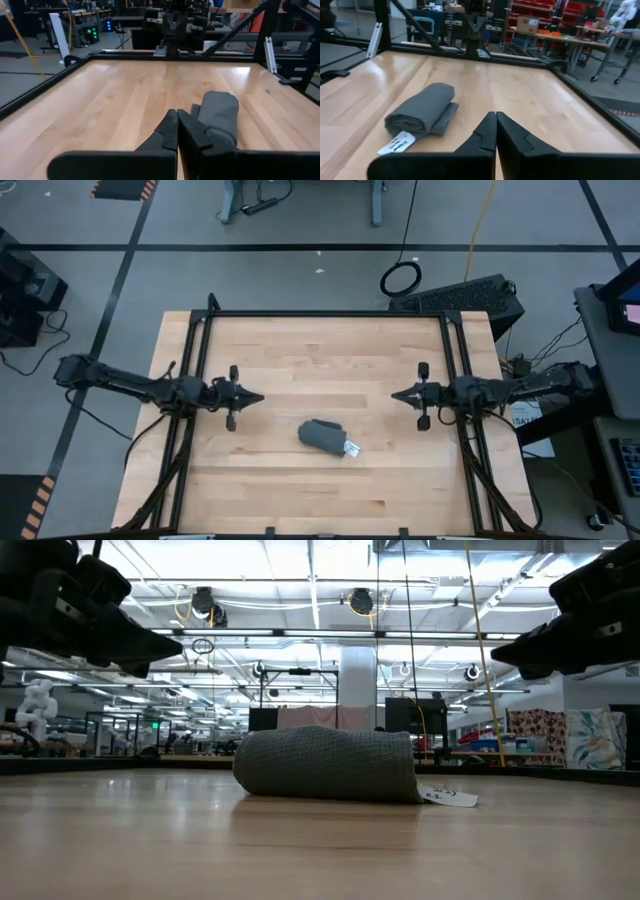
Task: Roll towel into tight, uniform cylinder
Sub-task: Return to Home Position
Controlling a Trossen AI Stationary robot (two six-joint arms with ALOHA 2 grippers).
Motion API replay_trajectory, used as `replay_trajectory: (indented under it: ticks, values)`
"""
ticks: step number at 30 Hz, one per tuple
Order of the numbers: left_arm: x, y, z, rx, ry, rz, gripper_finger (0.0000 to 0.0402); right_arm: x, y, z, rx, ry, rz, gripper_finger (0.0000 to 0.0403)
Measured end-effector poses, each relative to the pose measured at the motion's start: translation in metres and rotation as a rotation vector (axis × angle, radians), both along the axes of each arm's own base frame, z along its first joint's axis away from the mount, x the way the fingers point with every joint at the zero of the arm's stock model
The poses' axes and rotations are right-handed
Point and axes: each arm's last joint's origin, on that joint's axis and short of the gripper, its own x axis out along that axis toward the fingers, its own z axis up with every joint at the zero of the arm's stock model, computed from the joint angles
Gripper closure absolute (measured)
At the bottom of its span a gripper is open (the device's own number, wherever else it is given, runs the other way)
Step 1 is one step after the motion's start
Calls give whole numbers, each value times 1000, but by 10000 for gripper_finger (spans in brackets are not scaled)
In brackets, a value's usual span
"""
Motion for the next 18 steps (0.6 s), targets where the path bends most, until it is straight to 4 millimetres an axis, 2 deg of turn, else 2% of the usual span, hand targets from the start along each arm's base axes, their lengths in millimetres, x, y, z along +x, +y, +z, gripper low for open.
replay_trajectory:
  ticks: [6, 18]
  values:
    - [-14, 3, 2, 4, 1, 41, 400, -10, -7, 2, 30, -28, -98, 403]
    - [-33, 5, 10, -10, -109, 35, 401, -23, -5, 11, 1, -138, 21, 403]
